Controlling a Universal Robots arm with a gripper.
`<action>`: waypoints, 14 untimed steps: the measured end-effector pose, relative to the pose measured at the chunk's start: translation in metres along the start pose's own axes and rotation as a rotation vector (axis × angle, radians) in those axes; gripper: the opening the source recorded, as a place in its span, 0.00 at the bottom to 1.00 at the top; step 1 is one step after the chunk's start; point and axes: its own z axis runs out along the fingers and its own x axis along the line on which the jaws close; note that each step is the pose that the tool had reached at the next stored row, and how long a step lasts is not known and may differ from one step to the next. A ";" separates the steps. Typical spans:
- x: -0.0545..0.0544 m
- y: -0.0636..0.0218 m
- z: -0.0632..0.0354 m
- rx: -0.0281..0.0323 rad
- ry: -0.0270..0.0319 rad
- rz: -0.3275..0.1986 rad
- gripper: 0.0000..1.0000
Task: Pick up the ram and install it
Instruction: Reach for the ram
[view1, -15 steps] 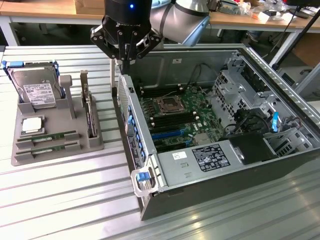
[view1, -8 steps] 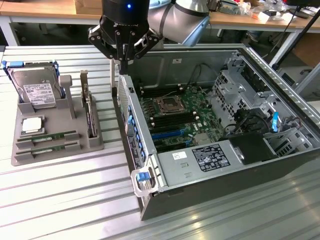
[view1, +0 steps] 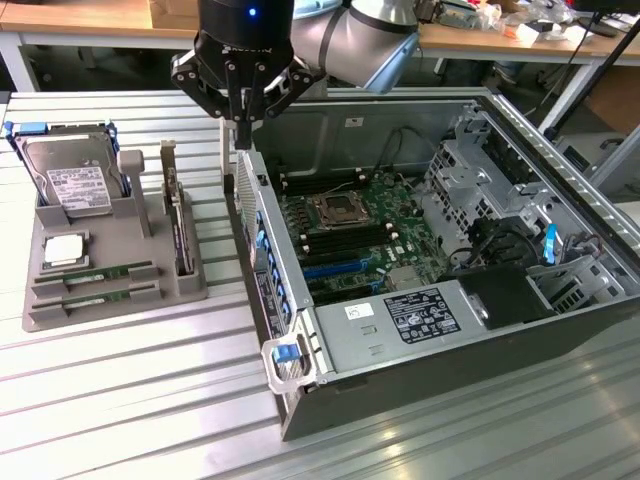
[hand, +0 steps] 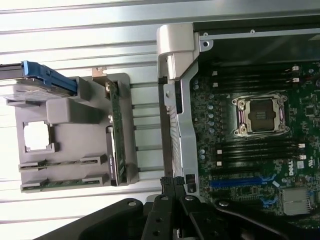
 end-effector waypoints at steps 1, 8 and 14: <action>0.001 0.0000 0.0000 0.0000 0.0000 0.000 0.11; 0.008 -0.0006 -0.0002 0.0000 0.0000 0.000 0.11; 0.018 -0.0013 -0.0005 0.0000 0.0000 0.000 0.11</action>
